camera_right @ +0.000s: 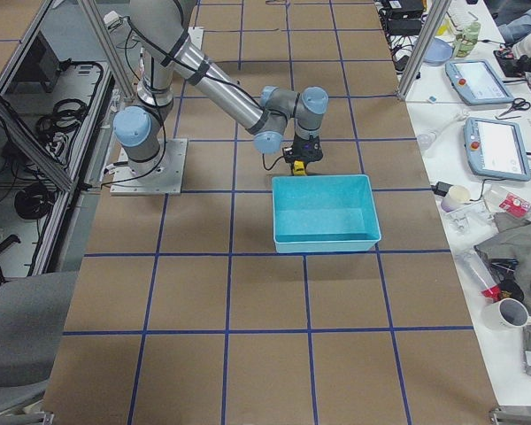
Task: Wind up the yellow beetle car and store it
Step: 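Lift the car with the right gripper and move it into the blue bin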
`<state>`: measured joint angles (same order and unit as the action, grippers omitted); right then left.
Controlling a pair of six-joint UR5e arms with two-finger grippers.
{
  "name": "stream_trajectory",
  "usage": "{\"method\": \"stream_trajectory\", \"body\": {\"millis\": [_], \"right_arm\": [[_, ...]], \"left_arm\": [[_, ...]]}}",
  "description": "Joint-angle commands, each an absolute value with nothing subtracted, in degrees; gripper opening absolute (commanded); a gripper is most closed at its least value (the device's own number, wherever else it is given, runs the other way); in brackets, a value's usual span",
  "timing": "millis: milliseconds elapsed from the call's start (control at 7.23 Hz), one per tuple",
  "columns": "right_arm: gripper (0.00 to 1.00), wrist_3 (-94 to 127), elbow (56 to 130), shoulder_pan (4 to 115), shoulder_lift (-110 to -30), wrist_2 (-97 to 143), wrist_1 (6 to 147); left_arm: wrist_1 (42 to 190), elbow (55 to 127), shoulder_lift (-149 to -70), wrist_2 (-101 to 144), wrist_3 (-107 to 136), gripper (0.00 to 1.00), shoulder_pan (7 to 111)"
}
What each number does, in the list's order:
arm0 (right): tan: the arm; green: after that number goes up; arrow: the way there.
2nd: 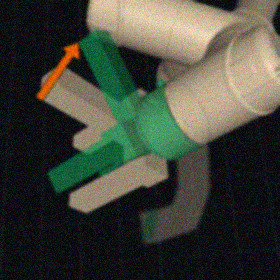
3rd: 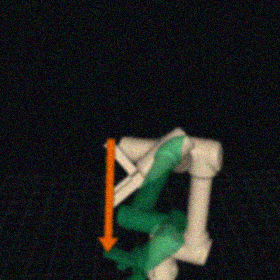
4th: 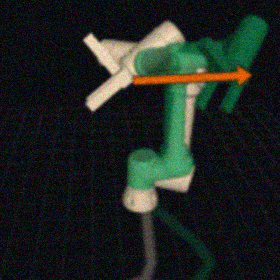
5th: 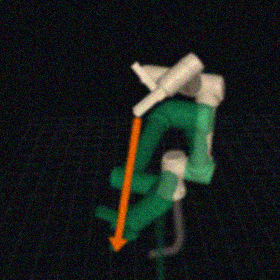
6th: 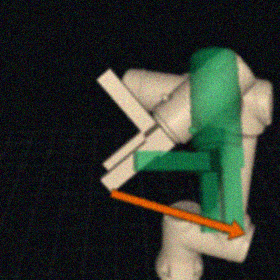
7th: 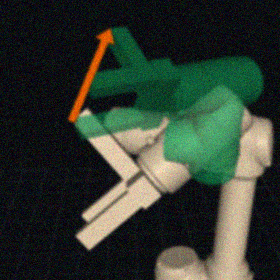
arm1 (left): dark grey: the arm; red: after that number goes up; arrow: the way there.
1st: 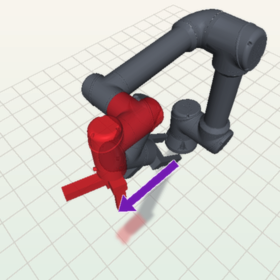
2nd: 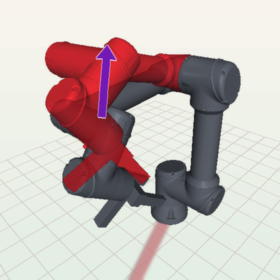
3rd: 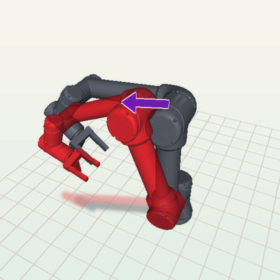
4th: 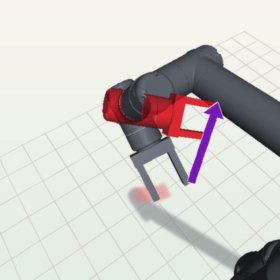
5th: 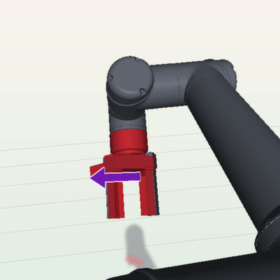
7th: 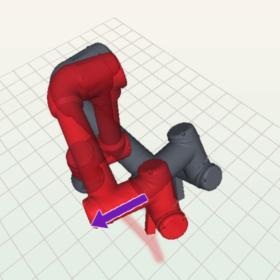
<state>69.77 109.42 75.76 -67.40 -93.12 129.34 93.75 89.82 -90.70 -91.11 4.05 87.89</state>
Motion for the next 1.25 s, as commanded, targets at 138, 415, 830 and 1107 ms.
{"method": "stream_trajectory", "body": {"millis": [138,415,830,1107], "right_arm": [[0.26,67.3,107.3,75.8,-69.1,-94.0,128.7],[0.26,67.1,105.6,75.8,-74.5,-93.4,123.3],[0.26,62.4,95.9,73.5,-75.1,-93.3,114.4],[0.27,52.9,93.3,65.0,-71.7,-92.9,113.4]], "left_arm": [[93.8,89.8,-90.7,-91.1,3.7,1.00,87.9],[93.8,89.8,-90.7,-91.2,3.0,1.00,87.9],[93.8,89.8,-90.7,-91.2,3.0,1.00,87.8],[93.6,89.8,-90.7,-91.2,2.9,1.00,87.5]]}}
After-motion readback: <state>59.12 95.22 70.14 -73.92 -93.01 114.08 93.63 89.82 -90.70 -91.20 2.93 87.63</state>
